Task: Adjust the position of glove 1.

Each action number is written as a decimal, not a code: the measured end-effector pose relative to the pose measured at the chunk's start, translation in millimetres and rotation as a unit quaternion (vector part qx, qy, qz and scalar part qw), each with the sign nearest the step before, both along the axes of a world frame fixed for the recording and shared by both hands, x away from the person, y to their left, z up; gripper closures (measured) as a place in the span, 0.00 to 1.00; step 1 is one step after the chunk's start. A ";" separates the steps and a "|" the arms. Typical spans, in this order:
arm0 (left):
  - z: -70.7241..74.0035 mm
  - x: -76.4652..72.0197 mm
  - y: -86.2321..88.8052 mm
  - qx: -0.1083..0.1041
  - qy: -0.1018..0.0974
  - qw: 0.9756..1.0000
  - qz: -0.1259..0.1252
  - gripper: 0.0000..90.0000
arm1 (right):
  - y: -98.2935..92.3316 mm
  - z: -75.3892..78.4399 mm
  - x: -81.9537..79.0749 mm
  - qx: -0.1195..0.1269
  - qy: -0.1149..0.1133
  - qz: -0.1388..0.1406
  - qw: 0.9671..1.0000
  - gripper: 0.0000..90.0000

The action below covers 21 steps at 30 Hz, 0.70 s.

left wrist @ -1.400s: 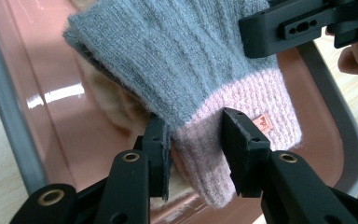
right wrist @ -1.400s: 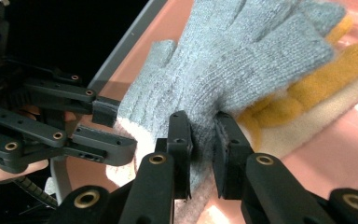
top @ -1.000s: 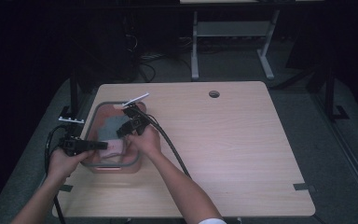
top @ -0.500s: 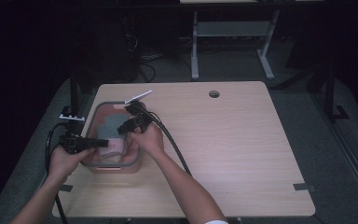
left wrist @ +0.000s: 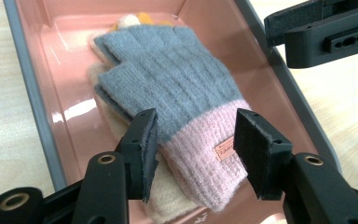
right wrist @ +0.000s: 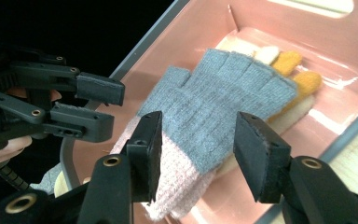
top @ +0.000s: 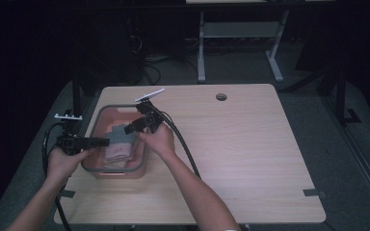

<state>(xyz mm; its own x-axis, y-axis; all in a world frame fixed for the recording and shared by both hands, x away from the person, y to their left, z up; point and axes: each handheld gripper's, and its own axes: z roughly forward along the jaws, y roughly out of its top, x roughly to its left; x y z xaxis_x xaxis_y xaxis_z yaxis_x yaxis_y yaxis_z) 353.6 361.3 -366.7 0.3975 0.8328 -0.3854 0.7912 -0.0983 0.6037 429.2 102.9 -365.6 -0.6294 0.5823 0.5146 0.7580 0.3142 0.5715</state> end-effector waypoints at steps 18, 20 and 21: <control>16.7 -0.8 -18.3 -0.029 -0.028 0.999 -0.024 0.50 | -32.9 17.5 -3.8 0.047 0.003 -0.008 0.999 0.52; 17.6 0.4 -21.0 -0.035 -0.028 0.999 -0.027 0.49 | -39.2 17.3 -3.2 0.052 0.006 -0.012 0.999 0.51; 17.6 0.4 -21.0 -0.035 -0.028 0.999 -0.027 0.49 | -39.2 17.3 -3.2 0.052 0.006 -0.012 0.999 0.51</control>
<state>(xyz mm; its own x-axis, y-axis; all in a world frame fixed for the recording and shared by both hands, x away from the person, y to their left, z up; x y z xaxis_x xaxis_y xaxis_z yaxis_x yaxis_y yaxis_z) 354.0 340.2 -349.1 0.4640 0.7811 -0.4178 0.7503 -0.0958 0.6541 426.0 63.7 -348.2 -0.6092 0.5410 0.5799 0.7716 0.2356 0.5909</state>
